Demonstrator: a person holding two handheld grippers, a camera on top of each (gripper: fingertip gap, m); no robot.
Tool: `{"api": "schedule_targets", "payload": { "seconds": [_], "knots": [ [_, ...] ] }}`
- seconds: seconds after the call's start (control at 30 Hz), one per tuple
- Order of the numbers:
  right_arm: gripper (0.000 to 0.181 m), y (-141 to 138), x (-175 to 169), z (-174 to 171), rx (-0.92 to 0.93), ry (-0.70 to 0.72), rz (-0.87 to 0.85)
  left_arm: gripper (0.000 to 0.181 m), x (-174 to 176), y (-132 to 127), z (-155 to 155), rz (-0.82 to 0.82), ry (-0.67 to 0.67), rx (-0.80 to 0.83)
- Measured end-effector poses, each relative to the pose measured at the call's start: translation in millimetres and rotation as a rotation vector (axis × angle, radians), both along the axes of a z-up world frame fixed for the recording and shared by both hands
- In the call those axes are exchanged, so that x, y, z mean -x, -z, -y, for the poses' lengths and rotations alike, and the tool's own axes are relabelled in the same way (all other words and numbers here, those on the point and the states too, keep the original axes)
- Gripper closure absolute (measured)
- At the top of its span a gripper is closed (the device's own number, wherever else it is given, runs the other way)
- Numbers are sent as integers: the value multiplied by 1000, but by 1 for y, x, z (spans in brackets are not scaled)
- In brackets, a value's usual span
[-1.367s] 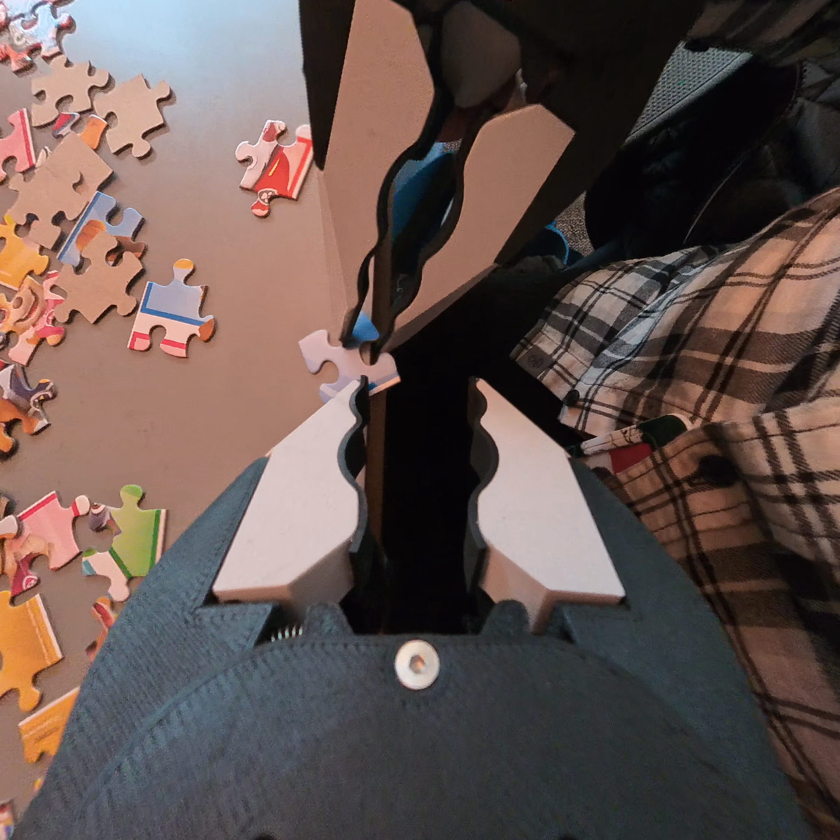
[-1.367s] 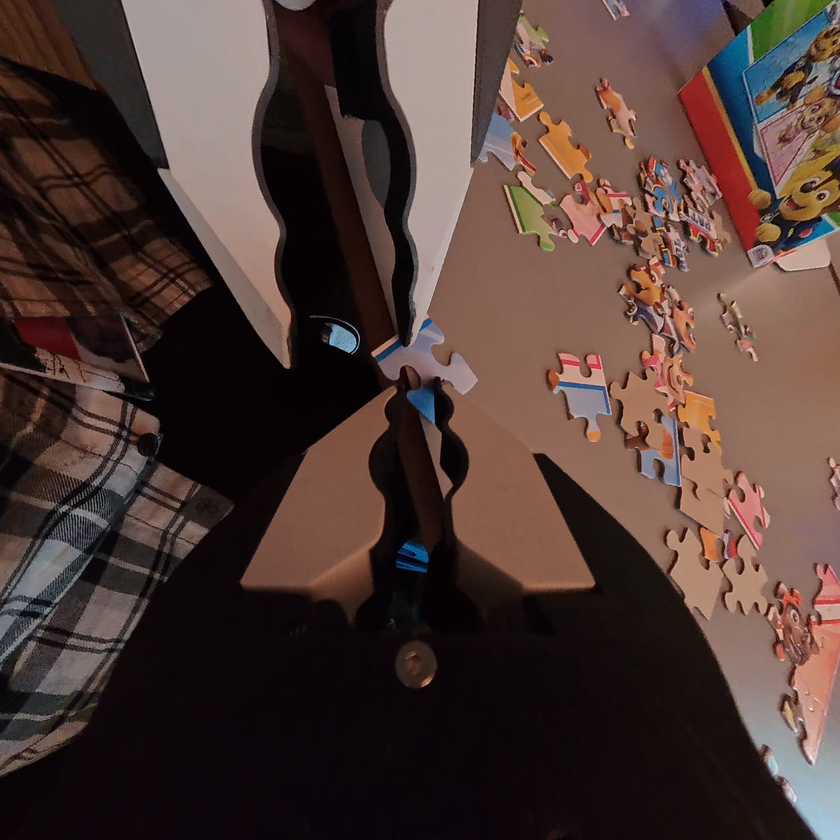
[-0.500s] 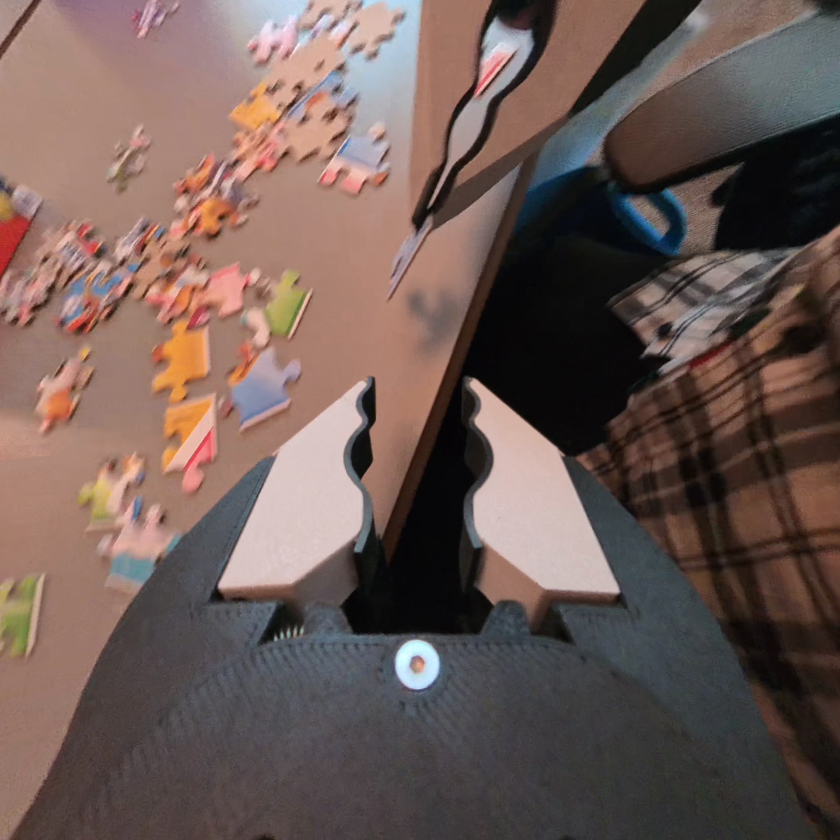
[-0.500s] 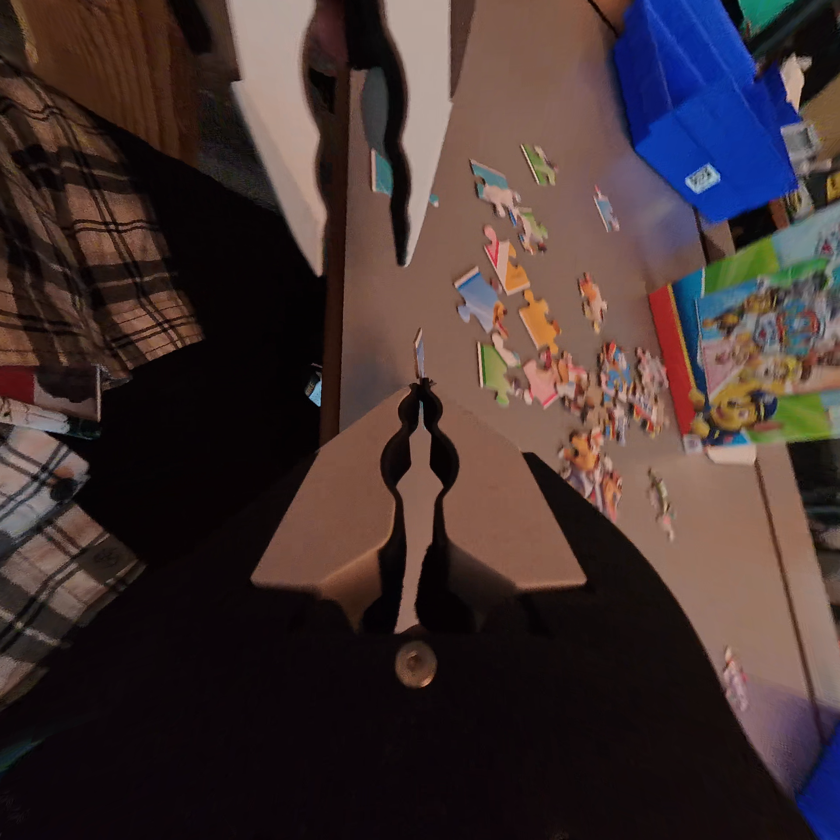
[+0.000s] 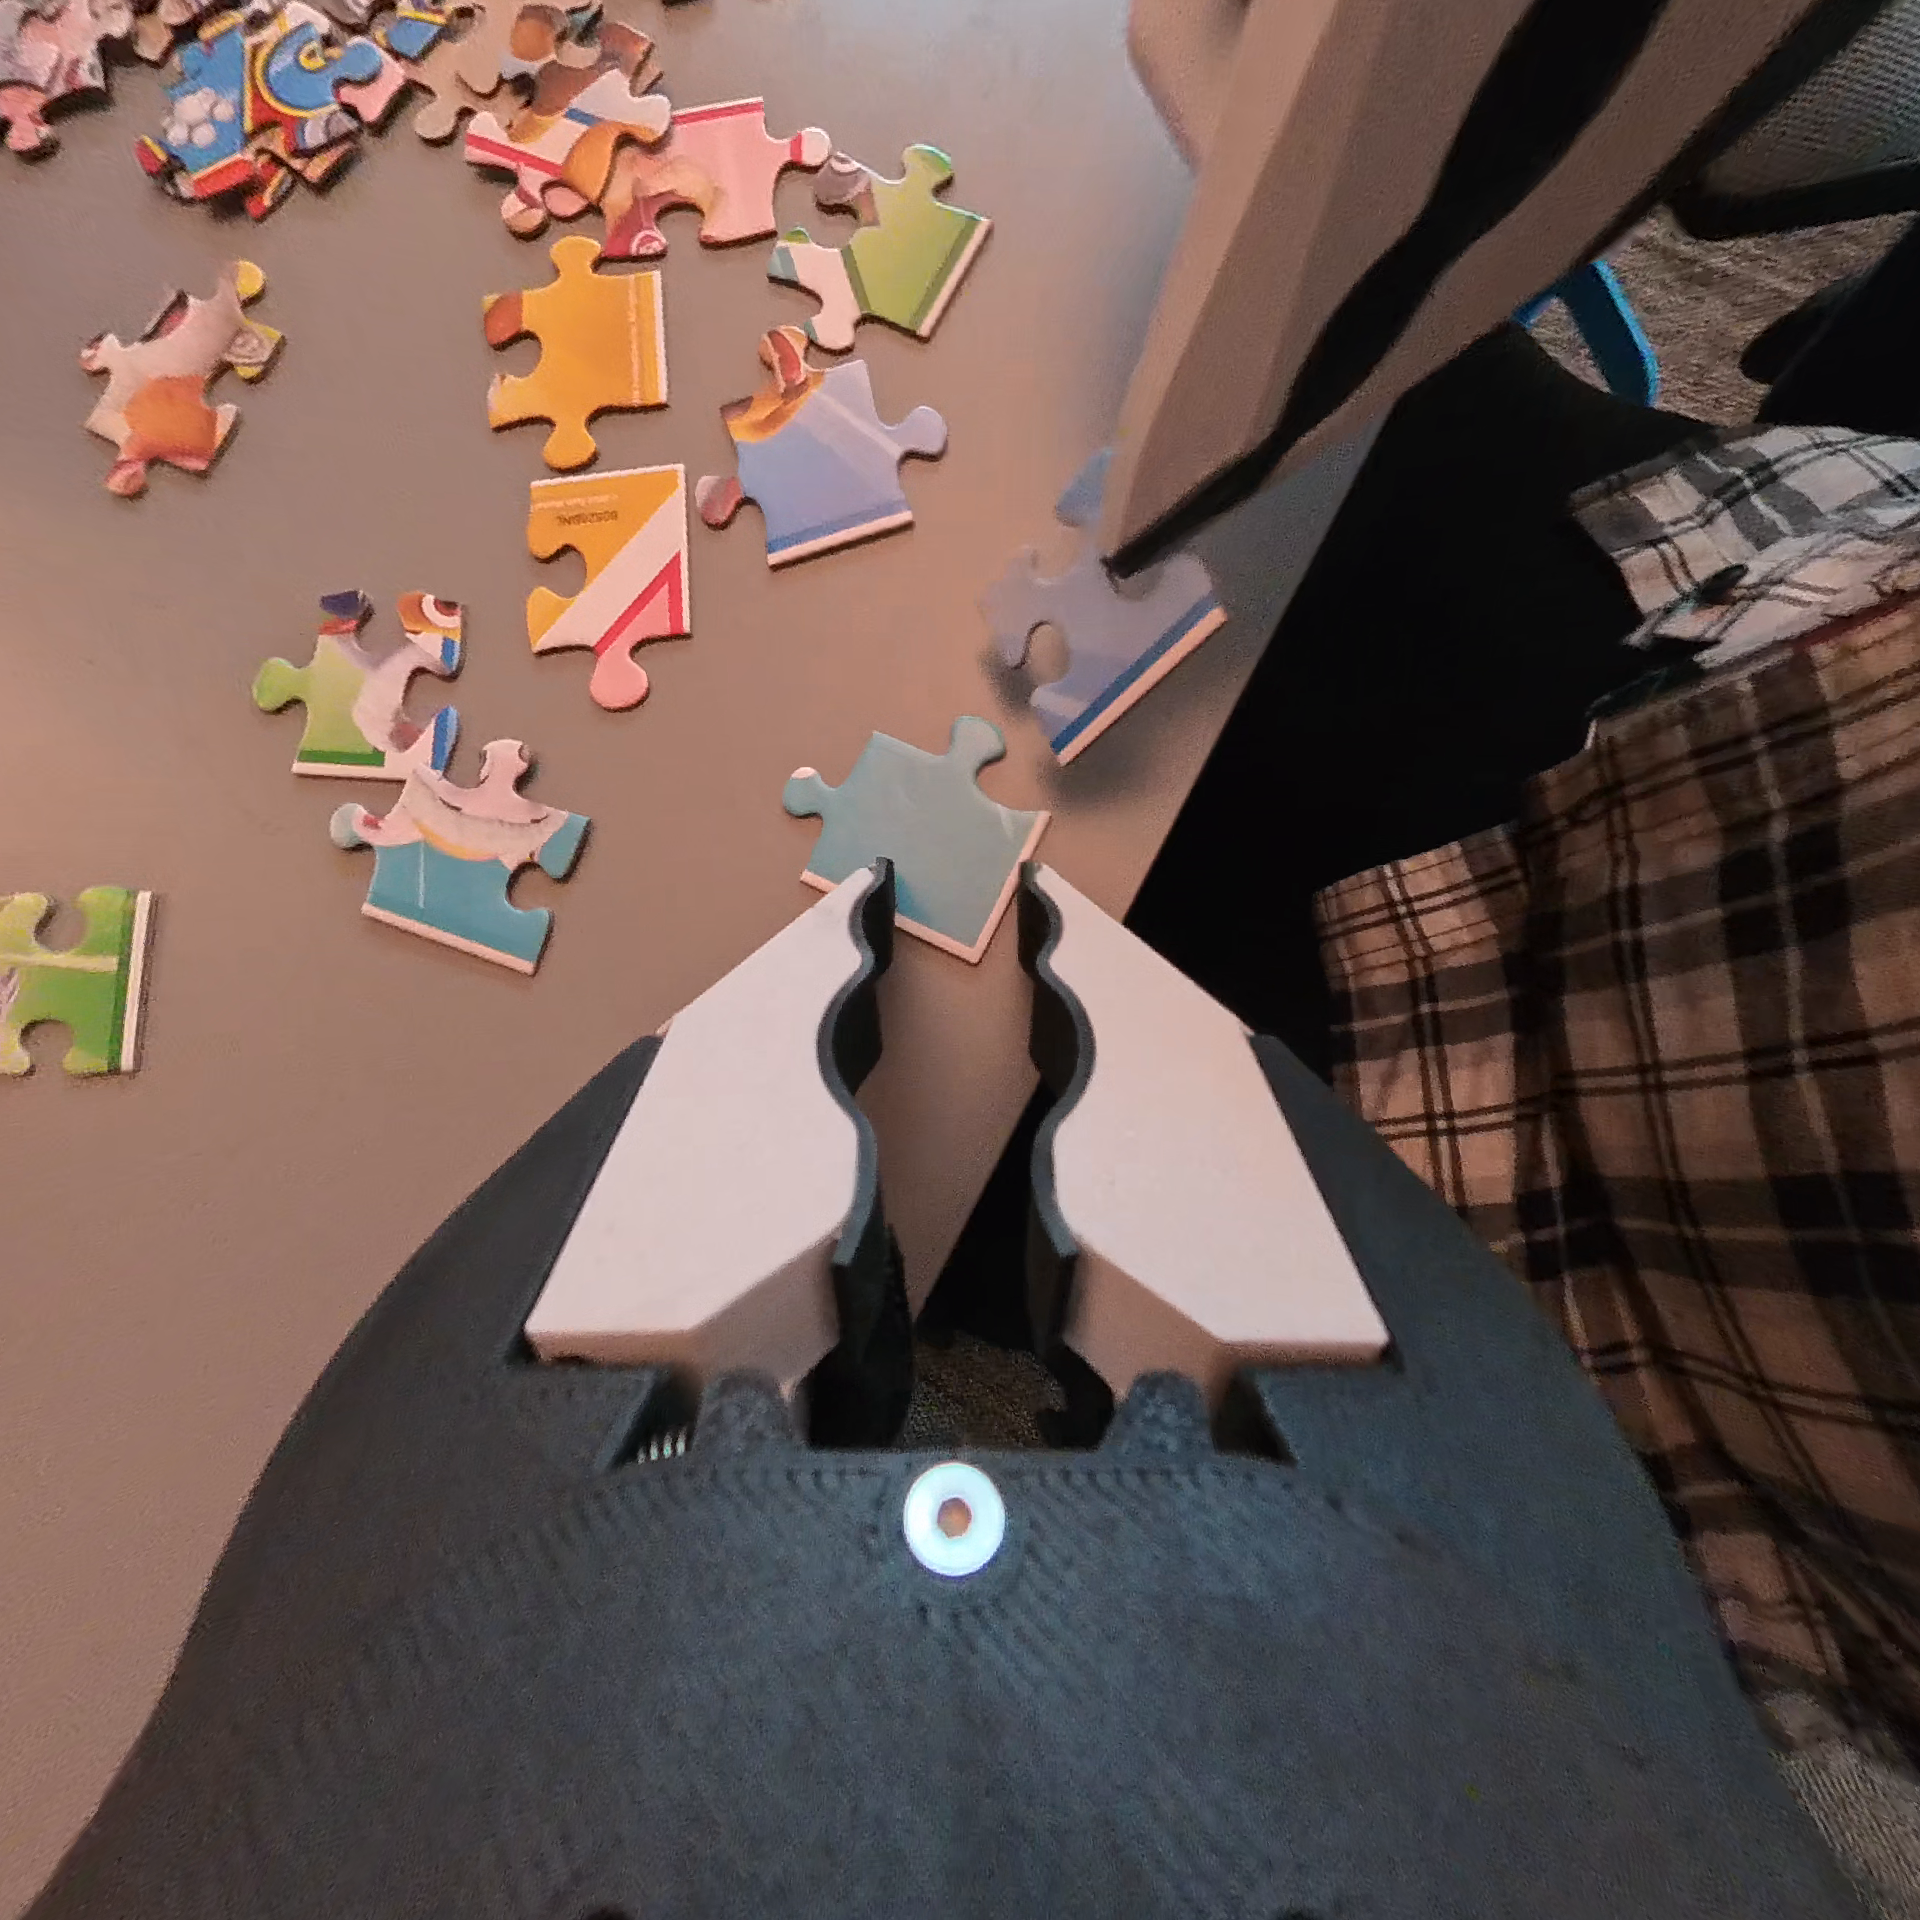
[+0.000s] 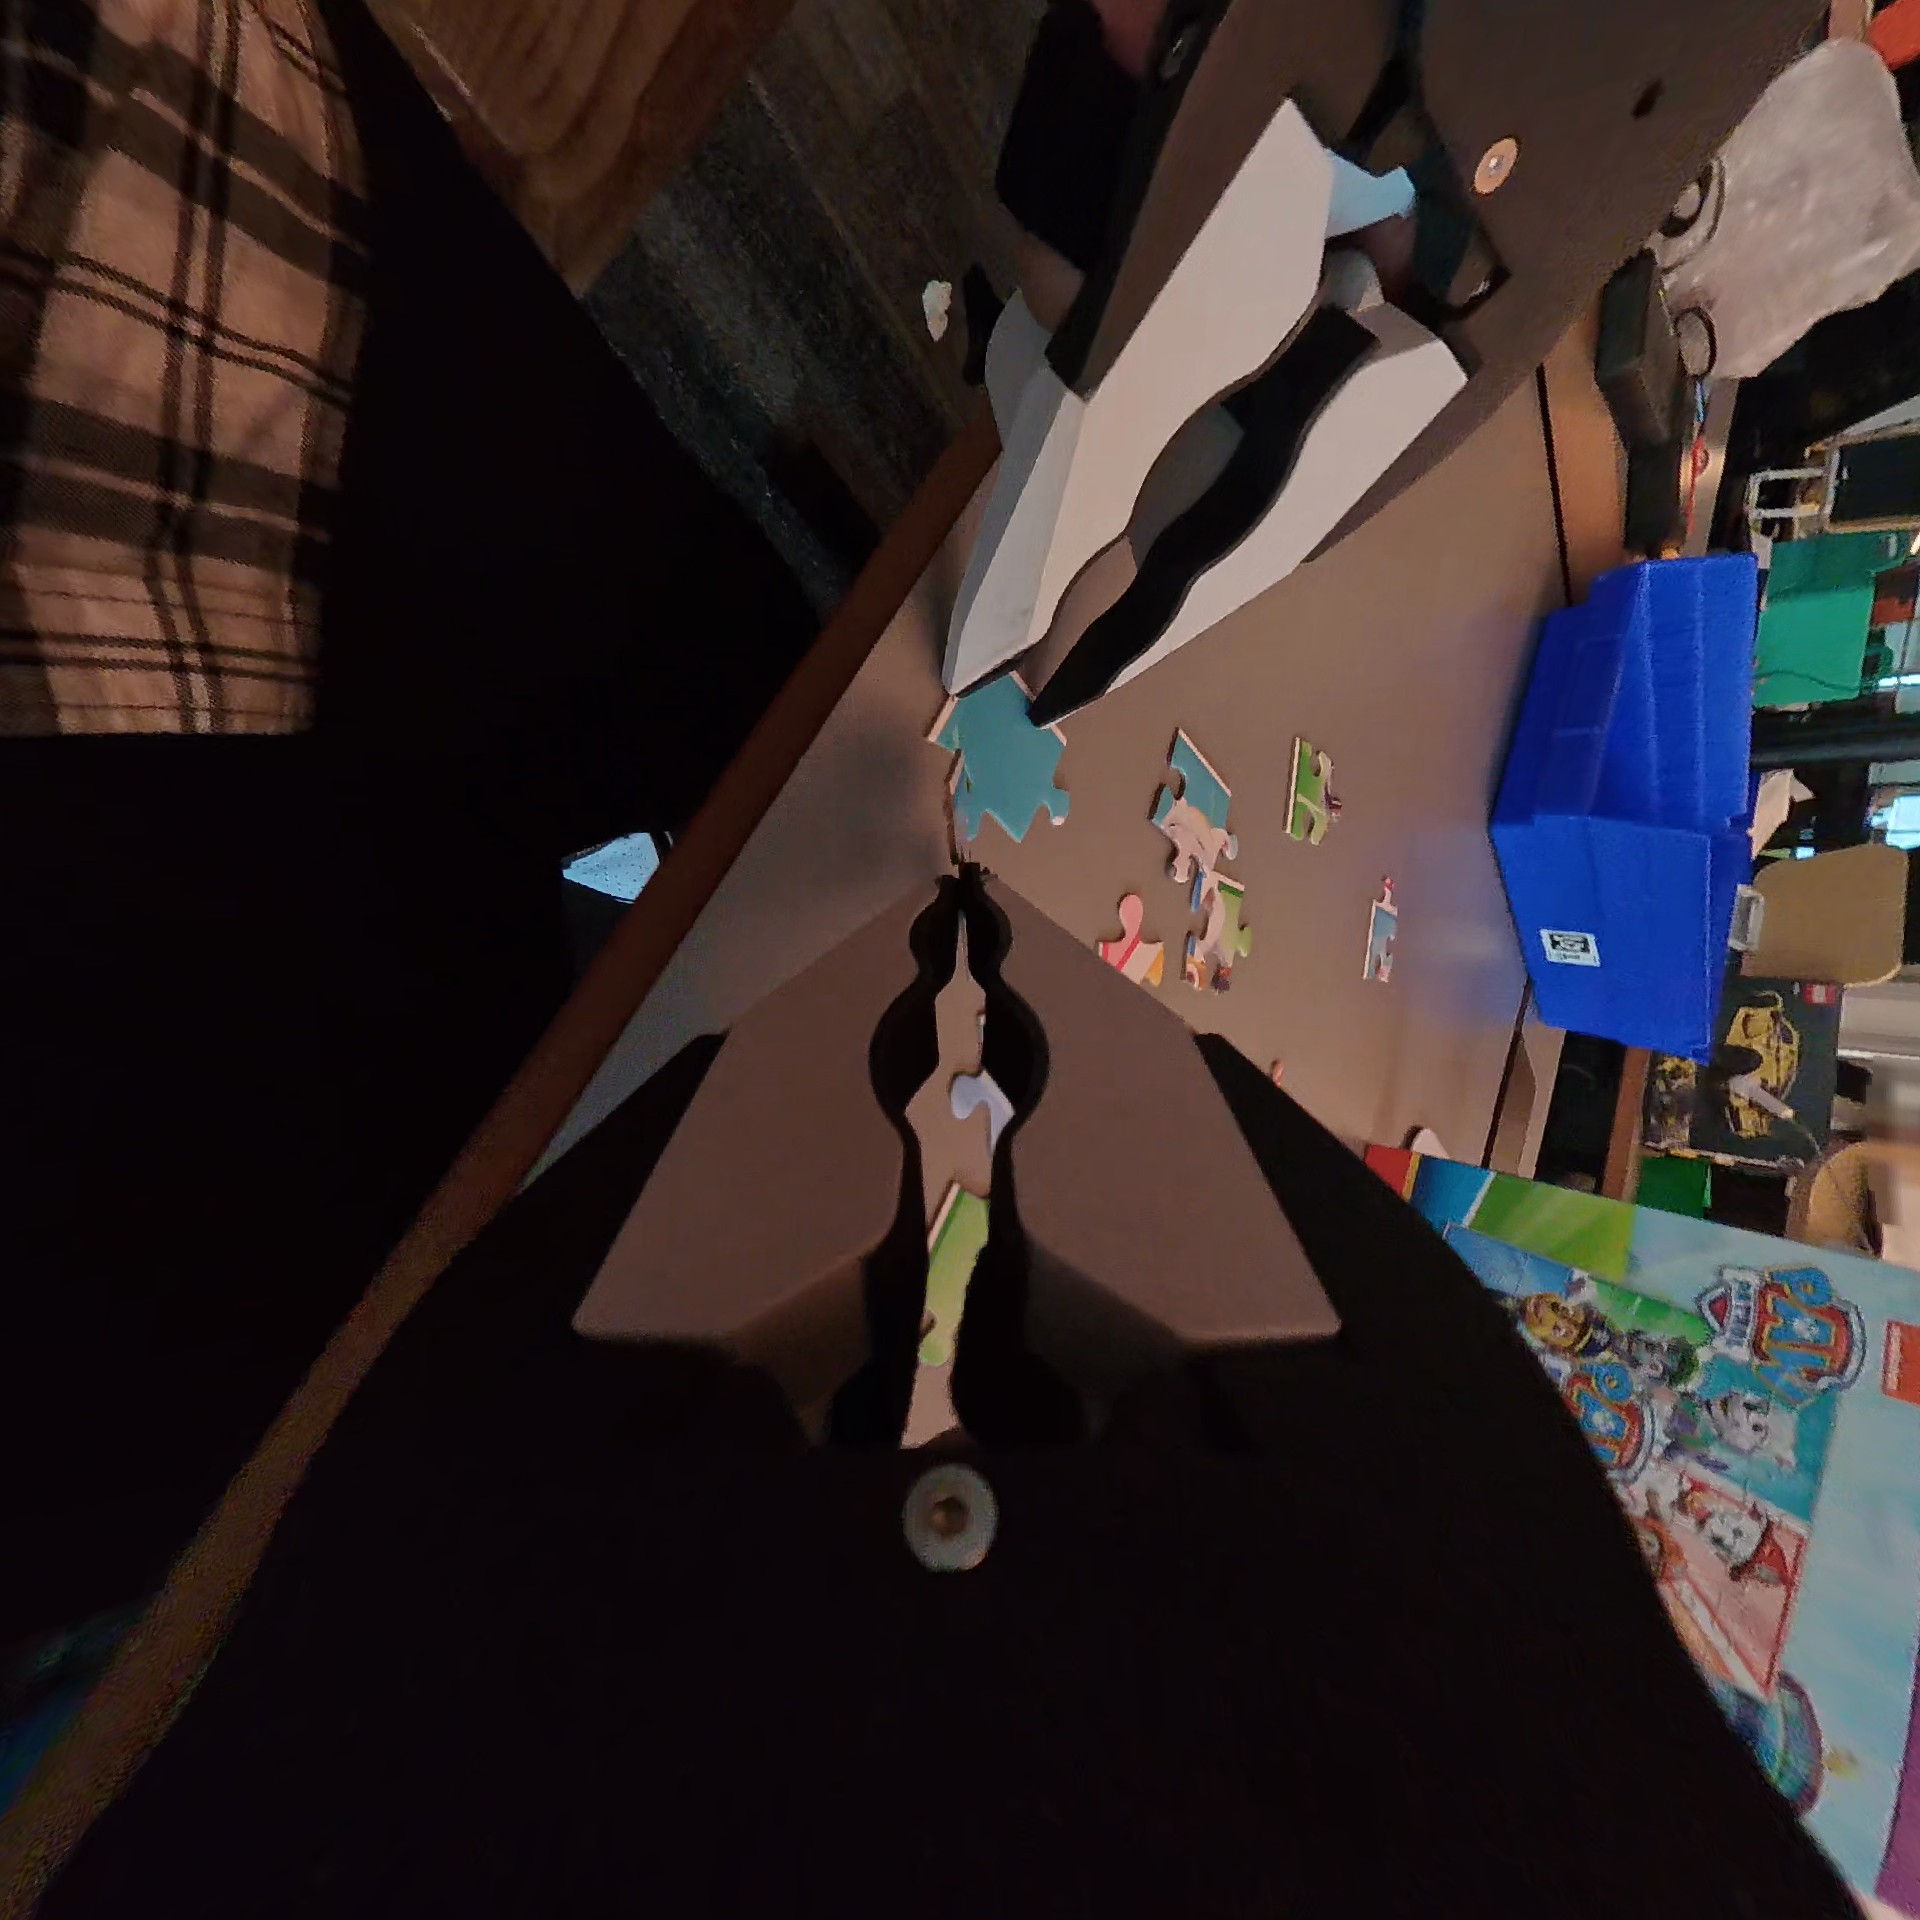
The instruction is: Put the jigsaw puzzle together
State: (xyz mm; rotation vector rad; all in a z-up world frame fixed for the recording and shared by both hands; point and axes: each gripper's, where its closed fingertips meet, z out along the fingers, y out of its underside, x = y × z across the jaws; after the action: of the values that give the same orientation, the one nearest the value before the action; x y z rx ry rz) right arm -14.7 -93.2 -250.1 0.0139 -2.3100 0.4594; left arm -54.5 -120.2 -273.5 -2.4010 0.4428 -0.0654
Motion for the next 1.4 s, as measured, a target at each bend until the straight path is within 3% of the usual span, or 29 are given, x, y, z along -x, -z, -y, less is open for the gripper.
{"api": "schedule_targets", "payload": {
  "seconds": [0.27,0.77,0.93,1.07,1.17,1.4],
  "knots": [
    [181,13,11,0,-106,-149,22,162,3,0,1,29,160,24],
    [178,26,10,-6,-311,-386,149,162,5,0,1,25,229,43],
    [174,25,11,-13,-332,-366,201,161,6,-1,0,19,233,52],
    [160,20,13,-16,-290,-298,216,161,5,0,0,6,238,54],
    [178,19,13,-15,-247,-279,210,159,4,0,1,-1,241,54],
    [178,18,17,-11,-166,-202,283,158,1,0,1,-6,239,51]
  ]
}}
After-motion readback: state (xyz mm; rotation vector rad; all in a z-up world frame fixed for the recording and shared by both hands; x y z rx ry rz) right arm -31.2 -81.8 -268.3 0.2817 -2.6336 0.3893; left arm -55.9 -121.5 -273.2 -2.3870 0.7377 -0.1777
